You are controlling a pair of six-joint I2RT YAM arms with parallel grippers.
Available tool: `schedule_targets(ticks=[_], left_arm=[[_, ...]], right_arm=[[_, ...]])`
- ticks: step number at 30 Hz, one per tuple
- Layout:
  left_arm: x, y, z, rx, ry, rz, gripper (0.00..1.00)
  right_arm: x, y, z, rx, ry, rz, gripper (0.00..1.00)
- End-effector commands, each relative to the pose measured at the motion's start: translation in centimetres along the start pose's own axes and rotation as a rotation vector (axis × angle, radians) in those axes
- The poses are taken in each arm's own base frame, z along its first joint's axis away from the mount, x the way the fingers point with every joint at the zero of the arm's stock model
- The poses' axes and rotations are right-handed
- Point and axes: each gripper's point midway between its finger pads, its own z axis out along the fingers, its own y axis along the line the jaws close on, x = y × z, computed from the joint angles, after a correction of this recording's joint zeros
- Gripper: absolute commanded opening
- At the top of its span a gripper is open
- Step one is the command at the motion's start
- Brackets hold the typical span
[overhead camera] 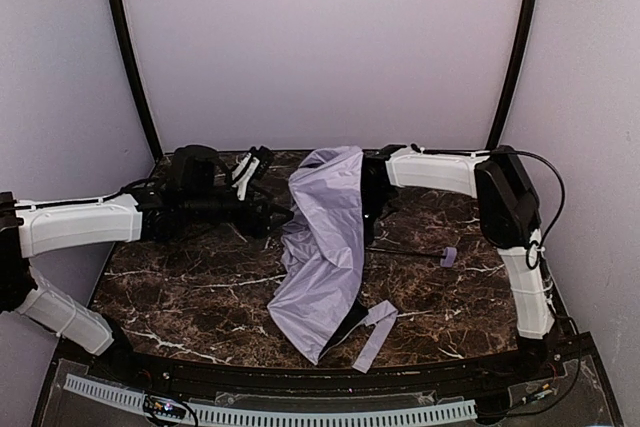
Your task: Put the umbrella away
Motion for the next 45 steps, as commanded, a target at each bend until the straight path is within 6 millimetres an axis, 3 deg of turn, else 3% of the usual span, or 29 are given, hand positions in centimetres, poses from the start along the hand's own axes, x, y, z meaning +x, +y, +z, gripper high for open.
schedule_targets(ticks=[1, 4, 10, 13, 17, 18, 19, 20, 22, 27, 30, 33, 36, 40, 43, 45], left_arm=[[1.2, 0.8, -0.2, -0.046, 0.033, 0.06, 0.78], [1.0, -0.6, 0.1, 0.032, 0.033, 0.067, 0.78], [-0.5, -4.0, -1.0, 0.149, -0.041, 0.162, 0.78], [-0.4, -5.9, -1.1, 0.162, -0.021, 0.248, 0.78], [-1.7, -6.6, -1.9, 0.168, -0.081, 0.247, 0.79], [-2.1, -6.7, -2.2, 0.165, -0.104, 0.254, 0.79], [-2.6, -6.9, -2.4, 0.169, -0.122, 0.265, 0.8], [-2.9, -7.1, -2.6, 0.179, -0.133, 0.277, 0.8], [-3.5, -7.6, -2.6, 0.2, -0.14, 0.293, 0.81], [-4.1, -9.0, -2.1, 0.224, -0.127, 0.369, 0.81], [-5.3, -9.1, -2.8, 0.205, -0.177, 0.391, 0.83], [-5.1, -9.0, -2.5, 0.201, -0.168, 0.435, 0.84], [-3.9, -8.1, -0.5, 0.174, -0.095, 0.48, 0.83], [-3.5, -7.6, 2.1, 0.157, -0.047, 0.514, 0.77], [-4.6, -8.0, 2.7, 0.17, -0.096, 0.527, 0.62], [-4.9, -8.5, 2.9, 0.191, -0.123, 0.533, 0.51]], right_arm=[[-0.7, 0.3, 0.5, -0.022, -0.031, -0.028, 0.35], [-1.7, 0.7, -1.3, -0.001, -0.085, -0.018, 0.49], [-3.6, 2.2, -7.1, 0.122, -0.302, -0.037, 0.77], [-2.8, 3.0, -9.3, 0.161, -0.347, -0.008, 0.79], [0.0, 4.0, -11.5, 0.178, -0.374, 0.069, 0.8], [0.7, 4.0, -12.2, 0.188, -0.389, 0.088, 0.85], [1.4, 4.0, -12.6, 0.201, -0.4, 0.113, 0.98], [1.8, 3.7, -13.3, 0.238, -0.417, 0.131, 0.99], [2.0, 2.9, -13.9, 0.306, -0.434, 0.145, 1.0], [-0.3, 3.2, -13.4, 0.205, -0.505, 0.131, 0.97], [0.2, 3.2, -11.5, 0.162, -0.488, 0.155, 0.97], [1.3, 3.7, -11.0, 0.156, -0.467, 0.169, 0.95], [2.6, 4.7, -13.1, 0.19, -0.503, 0.181, 0.94], [4.0, 4.6, -16.3, 0.314, -0.543, 0.24, 0.95], [4.4, 4.8, -18.3, 0.364, -0.558, 0.277, 0.94], [3.5, 5.3, -19.7, 0.357, -0.615, 0.264, 0.94]])
